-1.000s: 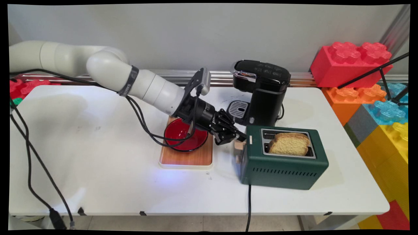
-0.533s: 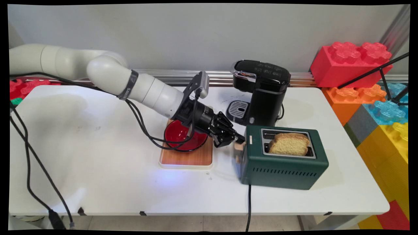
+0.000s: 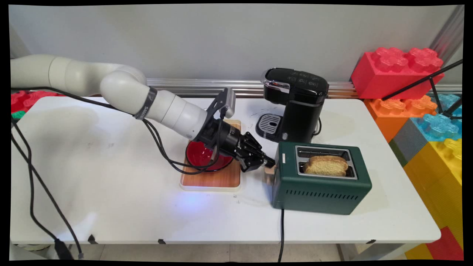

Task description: Press the toaster switch

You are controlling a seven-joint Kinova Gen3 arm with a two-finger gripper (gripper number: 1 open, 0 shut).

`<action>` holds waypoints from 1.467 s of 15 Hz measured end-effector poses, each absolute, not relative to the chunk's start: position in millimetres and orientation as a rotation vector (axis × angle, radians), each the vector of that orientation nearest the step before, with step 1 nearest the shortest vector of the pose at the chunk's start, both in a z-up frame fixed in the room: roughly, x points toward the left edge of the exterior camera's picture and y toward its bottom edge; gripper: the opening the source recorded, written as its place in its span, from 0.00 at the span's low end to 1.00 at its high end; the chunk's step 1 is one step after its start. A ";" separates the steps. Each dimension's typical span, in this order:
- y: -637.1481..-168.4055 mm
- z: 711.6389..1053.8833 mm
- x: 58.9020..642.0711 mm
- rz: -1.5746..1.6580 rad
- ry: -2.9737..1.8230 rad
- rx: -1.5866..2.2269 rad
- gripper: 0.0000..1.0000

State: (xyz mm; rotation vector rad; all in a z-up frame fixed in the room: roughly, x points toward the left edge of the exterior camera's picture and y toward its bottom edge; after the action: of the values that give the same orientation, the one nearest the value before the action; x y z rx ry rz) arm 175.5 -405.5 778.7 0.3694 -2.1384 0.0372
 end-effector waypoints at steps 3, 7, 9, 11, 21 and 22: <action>-404.1 772.6 175.7 0.033 -2.142 0.372 0.00; -403.5 765.4 175.0 0.031 -2.144 0.377 0.00; -403.2 762.5 175.4 0.031 -2.146 0.380 0.00; -402.9 760.3 176.3 0.030 -2.149 0.383 0.00; -401.5 754.6 180.4 0.033 -2.163 0.400 0.00; -401.2 754.3 180.9 0.033 -2.164 0.401 0.00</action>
State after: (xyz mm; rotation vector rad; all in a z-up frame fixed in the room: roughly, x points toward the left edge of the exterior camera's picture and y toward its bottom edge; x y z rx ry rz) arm 180.9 -401.2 754.3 0.4014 -2.1642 0.0325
